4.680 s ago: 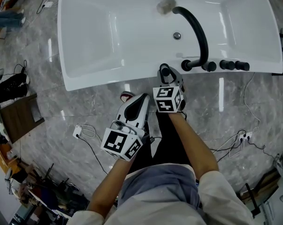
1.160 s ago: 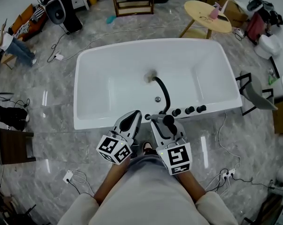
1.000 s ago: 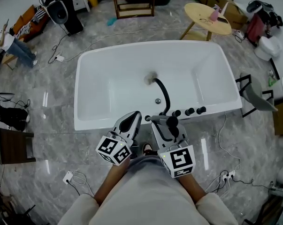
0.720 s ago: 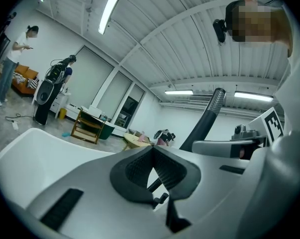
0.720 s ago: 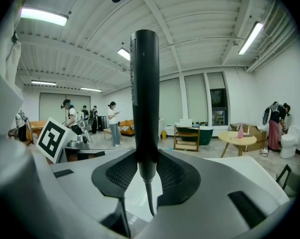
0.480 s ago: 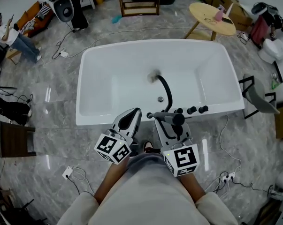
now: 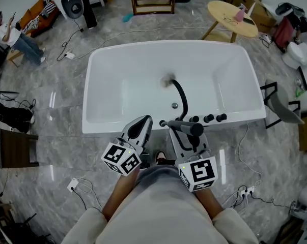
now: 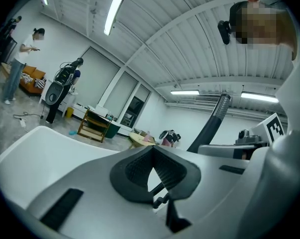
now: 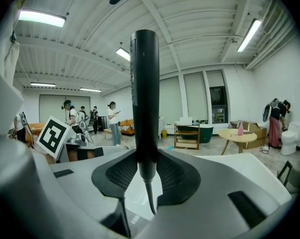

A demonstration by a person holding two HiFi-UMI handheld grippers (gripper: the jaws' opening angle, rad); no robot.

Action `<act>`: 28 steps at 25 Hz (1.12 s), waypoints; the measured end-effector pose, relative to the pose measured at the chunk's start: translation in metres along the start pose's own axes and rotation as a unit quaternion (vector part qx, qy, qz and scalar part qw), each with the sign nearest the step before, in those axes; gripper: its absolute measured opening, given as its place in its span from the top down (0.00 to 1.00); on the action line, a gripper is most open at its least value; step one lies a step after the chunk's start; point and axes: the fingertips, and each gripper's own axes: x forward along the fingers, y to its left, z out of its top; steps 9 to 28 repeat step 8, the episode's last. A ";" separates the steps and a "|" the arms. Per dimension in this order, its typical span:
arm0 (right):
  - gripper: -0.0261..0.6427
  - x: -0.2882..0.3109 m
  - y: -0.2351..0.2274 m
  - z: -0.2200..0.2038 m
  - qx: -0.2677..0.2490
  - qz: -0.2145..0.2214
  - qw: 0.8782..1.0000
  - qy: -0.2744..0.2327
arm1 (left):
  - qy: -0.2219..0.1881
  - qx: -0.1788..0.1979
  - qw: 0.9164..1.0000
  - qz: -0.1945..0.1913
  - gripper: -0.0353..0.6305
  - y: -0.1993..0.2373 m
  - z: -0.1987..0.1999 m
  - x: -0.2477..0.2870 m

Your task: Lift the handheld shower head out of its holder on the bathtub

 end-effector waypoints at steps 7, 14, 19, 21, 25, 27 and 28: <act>0.76 0.003 0.001 -0.002 0.000 0.001 1.000 0.006 | 0.009 -0.005 1.000 0.004 0.94 0.003 -0.004 0.001; 0.76 0.003 0.002 -0.002 0.000 0.001 1.000 0.007 | 0.010 -0.007 1.000 0.004 0.94 0.004 -0.005 0.000; 0.76 0.003 0.002 -0.002 0.000 0.001 1.000 0.007 | 0.010 -0.007 1.000 0.004 0.94 0.004 -0.005 0.000; 0.76 0.003 0.002 -0.002 0.000 0.001 1.000 0.007 | 0.010 -0.007 1.000 0.004 0.94 0.004 -0.005 0.000; 0.76 0.003 0.002 -0.002 0.000 0.001 1.000 0.007 | 0.010 -0.007 1.000 0.004 0.94 0.004 -0.005 0.000; 0.76 0.003 0.002 -0.002 0.000 0.001 1.000 0.007 | 0.010 -0.007 1.000 0.004 0.94 0.004 -0.005 0.000; 0.76 0.003 0.002 -0.002 0.000 0.001 1.000 0.007 | 0.010 -0.007 1.000 0.004 0.94 0.004 -0.005 0.000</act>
